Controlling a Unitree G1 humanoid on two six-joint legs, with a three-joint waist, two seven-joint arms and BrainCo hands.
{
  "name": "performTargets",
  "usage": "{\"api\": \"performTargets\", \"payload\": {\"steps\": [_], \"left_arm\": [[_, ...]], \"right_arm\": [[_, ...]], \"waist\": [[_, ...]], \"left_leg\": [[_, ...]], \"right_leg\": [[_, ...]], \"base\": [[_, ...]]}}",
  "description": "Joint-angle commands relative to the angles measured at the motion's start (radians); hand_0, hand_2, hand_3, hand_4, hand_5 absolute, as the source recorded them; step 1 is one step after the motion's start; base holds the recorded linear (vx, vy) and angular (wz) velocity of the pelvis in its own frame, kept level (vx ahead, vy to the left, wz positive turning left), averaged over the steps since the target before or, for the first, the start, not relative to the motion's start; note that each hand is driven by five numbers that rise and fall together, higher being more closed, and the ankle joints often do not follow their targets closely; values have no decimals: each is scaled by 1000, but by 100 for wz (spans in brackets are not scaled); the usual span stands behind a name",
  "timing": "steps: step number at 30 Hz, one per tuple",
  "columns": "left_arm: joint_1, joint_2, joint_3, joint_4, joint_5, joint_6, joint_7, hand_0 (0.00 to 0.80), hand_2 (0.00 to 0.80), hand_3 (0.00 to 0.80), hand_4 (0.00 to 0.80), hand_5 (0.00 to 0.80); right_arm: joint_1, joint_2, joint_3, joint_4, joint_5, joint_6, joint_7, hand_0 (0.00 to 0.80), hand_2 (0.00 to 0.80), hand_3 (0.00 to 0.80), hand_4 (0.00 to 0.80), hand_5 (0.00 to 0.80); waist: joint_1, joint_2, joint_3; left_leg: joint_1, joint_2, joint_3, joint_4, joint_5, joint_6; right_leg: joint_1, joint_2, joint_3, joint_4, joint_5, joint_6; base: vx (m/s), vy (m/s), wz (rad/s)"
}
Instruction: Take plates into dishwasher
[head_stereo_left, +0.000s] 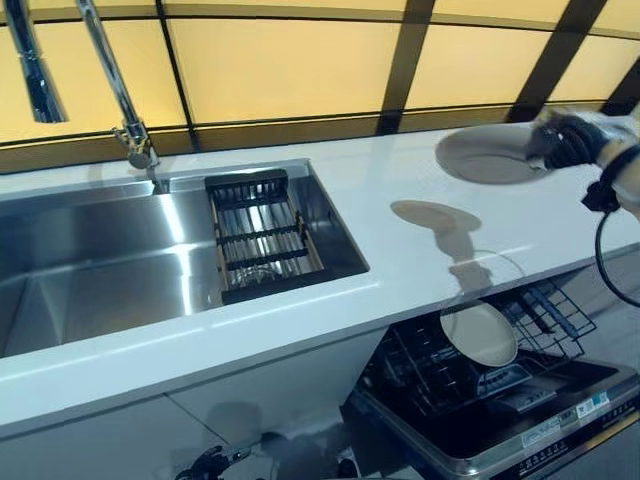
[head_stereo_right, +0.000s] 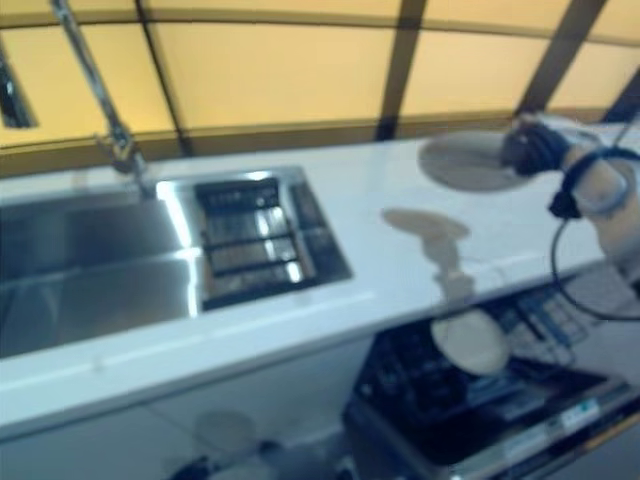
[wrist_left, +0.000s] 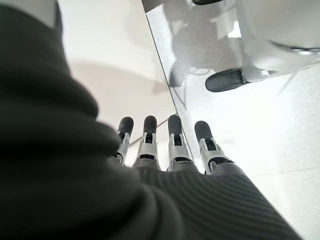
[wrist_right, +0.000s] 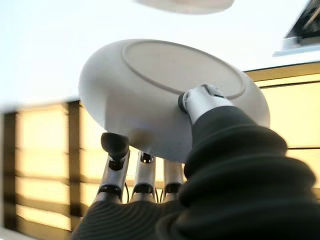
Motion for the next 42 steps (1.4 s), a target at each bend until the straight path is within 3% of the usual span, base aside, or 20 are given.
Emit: {"api": "performTargets", "payload": {"steps": [1, 4, 11, 14, 17, 20, 21, 22, 24, 28, 31, 32, 36, 42], "left_arm": [[-35, 20, 26, 46, 24, -37, -6, 0, 0, 0, 0, 0], [-30, 26, 44, 46, 31, -35, -2, 0, 0, 0, 0, 0], [-32, 33, 65, 59, 51, -44, 0, 0, 0, 0, 0, 0], [-27, 37, 62, 54, 83, -50, -9, 0, 0, 0, 0, 0], [-15, 59, 66, 37, 102, -41, -12, 0, 0, 0, 0, 0], [-22, 98, 78, 22, 84, -21, -16, 0, 0, 0, 0, 0], [-19, 108, 92, 26, 80, -20, -16, 0, 0, 0, 0, 0], [-11, 110, 102, 27, 73, -22, -9, 0, 0, 0, 0, 0], [2, 102, 117, 46, 68, -37, 8, 0, 0, 0, 0, 0], [11, 84, 164, 81, 56, -47, 18, 0, 0, 0, 0, 0], [17, 66, 145, 89, 34, -57, 22, 0, 0, 0, 0, 0], [18, 64, 146, 90, 32, -58, 21, 0, 0, 0, 0, 0], [13, 31, 134, 79, 51, -55, 32, 0, 0, 0, 0, 0], [-19, 37, 107, 84, 57, -49, 26, 0, 0, 0, 0, 0]], "right_arm": [[40, -19, -144, 11, 108, -6, 39, 800, 800, 800, 800, 800], [178, -2, -262, -15, 129, 12, 64, 800, 800, 800, 800, 800], [385, 63, -432, -76, 269, 155, 149, 800, 800, 800, 800, 800], [491, 112, -504, -97, 291, 170, 166, 800, 800, 800, 800, 800], [544, 169, -540, -139, 276, 177, 167, 800, 800, 800, 800, 800], [535, 189, -539, -183, 278, 224, 143, 800, 800, 800, 800, 800], [542, 178, -548, -191, 299, 225, 145, 800, 800, 800, 800, 800], [548, 169, -566, -199, 312, 227, 138, 800, 800, 800, 800, 800], [532, 164, -569, -159, 321, 190, 124, 800, 800, 800, 800, 800], [491, 121, -563, -91, 392, 183, 101, 800, 800, 800, 800, 800], [421, 83, -546, -34, 441, 172, 120, 800, 800, 800, 800, 800], [405, 80, -536, -25, 450, 170, 120, 800, 800, 800, 800, 800], [340, 41, -522, 9, 483, 199, 145, 800, 800, 800, 800, 800], [442, 104, -572, -85, 439, 185, 158, 800, 800, 800, 800, 800]], "waist": [[1, -60, 15], [-11, -64, 21], [-42, -75, 45], [-58, -77, 64], [-56, -73, 83], [-42, -48, 92], [-34, -33, 89], [-24, -29, 83], [8, -45, 66], [39, -63, 42], [64, -75, 30], [65, -76, 29], [55, -96, 16], [19, -65, 23]], "left_leg": [[47, 0, -38, 3, -81, 6], [51, -1, -30, 3, -85, 12], [76, -4, -3, 3, -89, 29], [88, -16, 12, 3, -95, 40], [80, -18, 39, 3, -87, 35], [42, -9, 65, 3, -48, 53], [29, -2, 75, 3, -32, 58], [21, -3, 79, 3, -24, 56], [3, -29, 85, 3, -20, 50], [-16, -62, 28, 11, -14, 40], [-14, -63, -82, 33, -26, 35], [-12, -59, -88, 32, -27, 33], [-14, 48, -86, 68, -8, -21], [0, 42, -74, 3, 1, -23]], "right_leg": [[16, -99, -5, 3, 26, 104], [14, -103, 3, 3, 34, 109], [-5, -111, 16, 34, 46, 118], [-26, -123, 28, 28, 83, 135], [-76, -121, -15, 54, 132, 157], [-120, -31, -63, 243, 70, 125], [-126, 12, -100, 311, 24, 98], [-113, 32, -129, 316, -21, 73], [-29, 39, -162, 165, -57, 32], [23, 58, -127, 75, -50, 12], [34, 59, -80, 46, -36, -5], [37, 60, -76, 42, -35, -6], [43, 25, -56, 3, -2, 7], [18, -13, -55, 3, 18, 38]], "base": [[-10, 63, -10], [-28, 36, -7], [-3, 47, -8], [31, 22, -9], [-104, -30, -26], [-225, 9, -73], [-174, 6, -72], [-169, -21, -61], [-95, -76, -48], [-21, -92, -48], [-11, -1, -4], [-17, 100, -21], [-40, 165, -38], [-77, 164, 1]]}}
